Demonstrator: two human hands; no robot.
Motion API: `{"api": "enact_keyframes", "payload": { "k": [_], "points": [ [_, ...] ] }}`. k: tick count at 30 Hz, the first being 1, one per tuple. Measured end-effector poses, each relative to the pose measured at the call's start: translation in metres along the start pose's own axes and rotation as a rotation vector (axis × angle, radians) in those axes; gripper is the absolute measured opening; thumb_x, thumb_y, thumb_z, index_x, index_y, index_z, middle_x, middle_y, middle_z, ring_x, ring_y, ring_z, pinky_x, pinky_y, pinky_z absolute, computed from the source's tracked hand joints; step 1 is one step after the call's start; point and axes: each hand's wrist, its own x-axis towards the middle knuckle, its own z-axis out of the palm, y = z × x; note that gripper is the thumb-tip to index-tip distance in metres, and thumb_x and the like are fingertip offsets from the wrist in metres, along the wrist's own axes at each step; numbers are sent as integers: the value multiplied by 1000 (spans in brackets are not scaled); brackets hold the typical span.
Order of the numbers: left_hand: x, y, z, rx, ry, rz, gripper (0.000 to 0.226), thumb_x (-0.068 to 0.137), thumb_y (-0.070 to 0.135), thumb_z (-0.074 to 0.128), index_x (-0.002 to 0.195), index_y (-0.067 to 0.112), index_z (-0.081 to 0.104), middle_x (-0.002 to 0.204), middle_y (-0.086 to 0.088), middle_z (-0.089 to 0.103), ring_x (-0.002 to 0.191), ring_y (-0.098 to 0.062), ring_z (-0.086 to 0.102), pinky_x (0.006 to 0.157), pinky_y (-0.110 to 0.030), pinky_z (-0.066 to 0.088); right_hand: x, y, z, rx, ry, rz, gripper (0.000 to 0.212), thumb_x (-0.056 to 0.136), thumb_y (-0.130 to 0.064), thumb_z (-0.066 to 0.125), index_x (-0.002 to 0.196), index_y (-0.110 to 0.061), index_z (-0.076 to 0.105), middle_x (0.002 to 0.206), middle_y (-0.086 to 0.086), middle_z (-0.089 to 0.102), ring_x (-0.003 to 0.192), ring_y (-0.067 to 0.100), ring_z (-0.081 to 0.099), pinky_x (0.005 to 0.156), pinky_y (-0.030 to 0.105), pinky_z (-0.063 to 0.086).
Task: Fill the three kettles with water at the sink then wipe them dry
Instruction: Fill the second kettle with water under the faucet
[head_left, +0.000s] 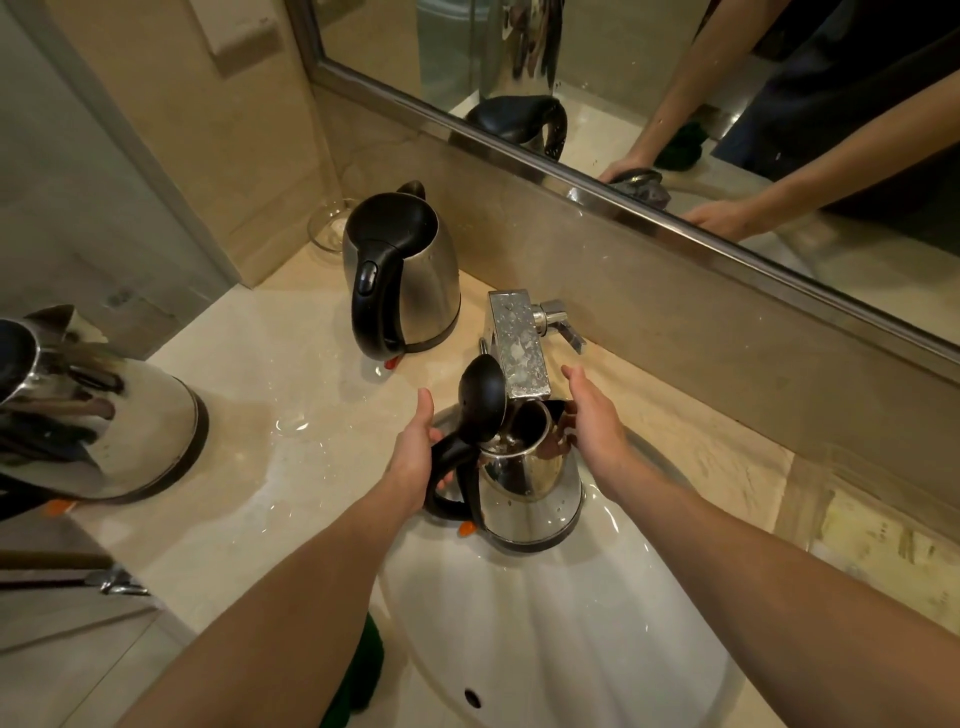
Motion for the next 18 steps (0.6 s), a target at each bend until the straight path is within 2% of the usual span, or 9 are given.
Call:
{"api": "enact_keyframes", "payload": {
  "k": [4, 9, 11, 13, 15, 18],
  "points": [
    [4, 1, 0, 28, 9, 0, 82, 91, 78, 25, 37, 22, 49, 49, -1, 49, 44, -15, 44, 50, -27, 35, 3, 5, 2, 10, 20, -22, 108, 48, -105, 23, 137, -47, 45, 139, -5, 56, 130, 22, 50, 109, 54, 37],
    [7, -3, 0, 23, 17, 6, 83, 90, 78, 27, 36, 21, 52, 51, -1, 51, 46, -16, 46, 51, -28, 36, 5, 7, 5, 25, 25, 1, 105, 53, -103, 24, 138, -46, 44, 141, -8, 54, 129, 20, 50, 109, 53, 37],
    [8, -4, 1, 18, 34, 14, 83, 92, 75, 27, 35, 21, 52, 51, 0, 53, 47, -16, 46, 52, -29, 37, 2, 4, 7, 26, 21, 11, 91, 67, -97, 25, 138, -45, 45, 133, -7, 59, 113, 17, 61, 105, 52, 41],
    [7, -3, 2, 8, 39, 19, 82, 93, 74, 28, 35, 21, 51, 50, -1, 53, 47, -16, 46, 52, -29, 37, -1, 0, 9, 28, 25, 13, 67, 88, -78, 26, 139, -40, 47, 123, -5, 62, 98, 13, 64, 103, 47, 43],
    [8, -2, 2, -8, 39, 14, 84, 94, 74, 27, 34, 20, 52, 51, -1, 54, 47, -16, 46, 52, -29, 37, 2, 2, 8, 45, 41, 11, 55, 94, -68, 28, 136, -39, 49, 118, -4, 63, 101, 15, 64, 100, 42, 44],
    [7, -3, 4, -17, 57, 24, 87, 94, 73, 26, 33, 20, 56, 52, -1, 57, 53, -17, 49, 59, -32, 40, 8, 6, 8, 75, 49, 8, 53, 97, -64, 29, 138, -36, 48, 128, -3, 59, 101, 17, 64, 98, 43, 47]
  ]
}}
